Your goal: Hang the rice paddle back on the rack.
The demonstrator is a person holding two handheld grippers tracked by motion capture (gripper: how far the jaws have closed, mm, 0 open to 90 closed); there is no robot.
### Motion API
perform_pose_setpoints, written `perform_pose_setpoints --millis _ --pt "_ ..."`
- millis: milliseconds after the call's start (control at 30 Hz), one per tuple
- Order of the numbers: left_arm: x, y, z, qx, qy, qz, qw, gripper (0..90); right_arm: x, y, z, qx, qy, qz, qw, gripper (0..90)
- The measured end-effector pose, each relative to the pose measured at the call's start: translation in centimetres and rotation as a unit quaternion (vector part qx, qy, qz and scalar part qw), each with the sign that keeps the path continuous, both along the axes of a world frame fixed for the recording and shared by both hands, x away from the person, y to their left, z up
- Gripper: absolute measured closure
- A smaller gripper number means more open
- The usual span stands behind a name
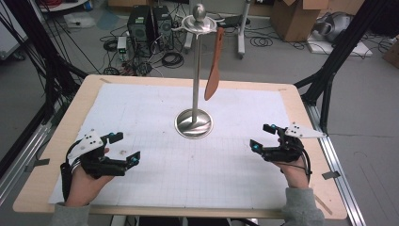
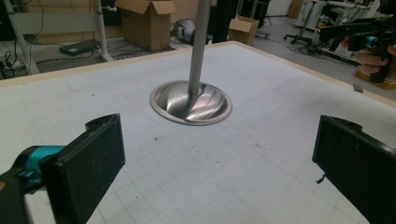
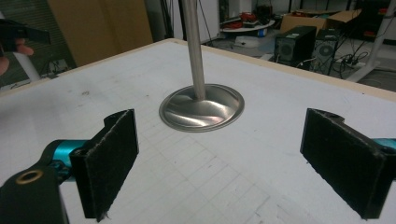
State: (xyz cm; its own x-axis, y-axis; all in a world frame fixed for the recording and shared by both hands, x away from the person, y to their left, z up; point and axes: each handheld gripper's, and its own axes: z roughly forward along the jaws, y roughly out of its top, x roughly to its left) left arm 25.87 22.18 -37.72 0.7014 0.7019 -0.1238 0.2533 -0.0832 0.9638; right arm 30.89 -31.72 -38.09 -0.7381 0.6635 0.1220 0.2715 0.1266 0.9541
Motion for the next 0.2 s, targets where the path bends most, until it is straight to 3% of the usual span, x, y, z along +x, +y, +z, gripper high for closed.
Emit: perform_pose_setpoints --millis 200 --pt "-0.04 -0.05 0.13 0.002 -0.002 -0.002 1.0 2.7 0.07 0.12 -0.21 0.002 -0.002 0.002 1.0 10.2"
